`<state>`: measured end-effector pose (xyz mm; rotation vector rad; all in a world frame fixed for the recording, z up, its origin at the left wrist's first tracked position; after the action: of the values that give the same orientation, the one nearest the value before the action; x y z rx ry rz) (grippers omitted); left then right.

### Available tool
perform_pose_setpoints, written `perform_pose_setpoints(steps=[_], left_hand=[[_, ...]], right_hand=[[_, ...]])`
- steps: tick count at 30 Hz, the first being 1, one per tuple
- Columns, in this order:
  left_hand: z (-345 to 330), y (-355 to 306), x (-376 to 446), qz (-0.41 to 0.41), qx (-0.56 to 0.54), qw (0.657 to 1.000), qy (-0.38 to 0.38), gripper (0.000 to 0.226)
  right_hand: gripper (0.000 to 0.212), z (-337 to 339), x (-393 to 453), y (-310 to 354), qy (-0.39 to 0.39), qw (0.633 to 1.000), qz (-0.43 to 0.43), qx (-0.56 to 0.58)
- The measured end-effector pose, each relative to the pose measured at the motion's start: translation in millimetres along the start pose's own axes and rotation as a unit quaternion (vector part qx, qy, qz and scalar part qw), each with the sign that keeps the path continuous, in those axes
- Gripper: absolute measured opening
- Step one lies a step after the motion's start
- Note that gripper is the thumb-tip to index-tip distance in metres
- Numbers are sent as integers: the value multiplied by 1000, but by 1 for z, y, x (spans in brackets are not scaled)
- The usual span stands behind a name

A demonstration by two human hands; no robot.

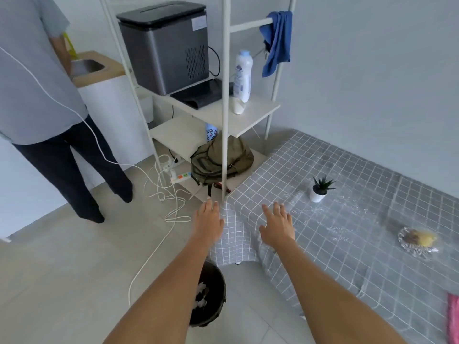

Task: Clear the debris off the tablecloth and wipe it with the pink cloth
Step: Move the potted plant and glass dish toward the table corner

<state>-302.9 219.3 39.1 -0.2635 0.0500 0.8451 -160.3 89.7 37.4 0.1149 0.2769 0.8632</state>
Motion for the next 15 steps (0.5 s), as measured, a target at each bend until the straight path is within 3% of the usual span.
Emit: perform_pose_setpoints(steps=[6, 15], left_hand=[[-14, -110, 15, -93, 28, 994, 47, 66], [-48, -260, 9, -169, 43, 982, 72, 67]], right_hand=[[64, 19, -28, -105, -10, 996, -82, 16], [64, 39, -86, -251, -32, 982, -182, 25]])
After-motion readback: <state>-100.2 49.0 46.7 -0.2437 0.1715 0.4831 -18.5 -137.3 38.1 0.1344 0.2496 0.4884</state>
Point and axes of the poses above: each hand's wrist, its own x-axis towards the middle knuckle, its own z-axis out of the back of the hand, y = z × x, the point moved 4 cm from there along x, towards the middle knuckle, and after that the axes turned 1 degree about z, right-handed, at the moved point
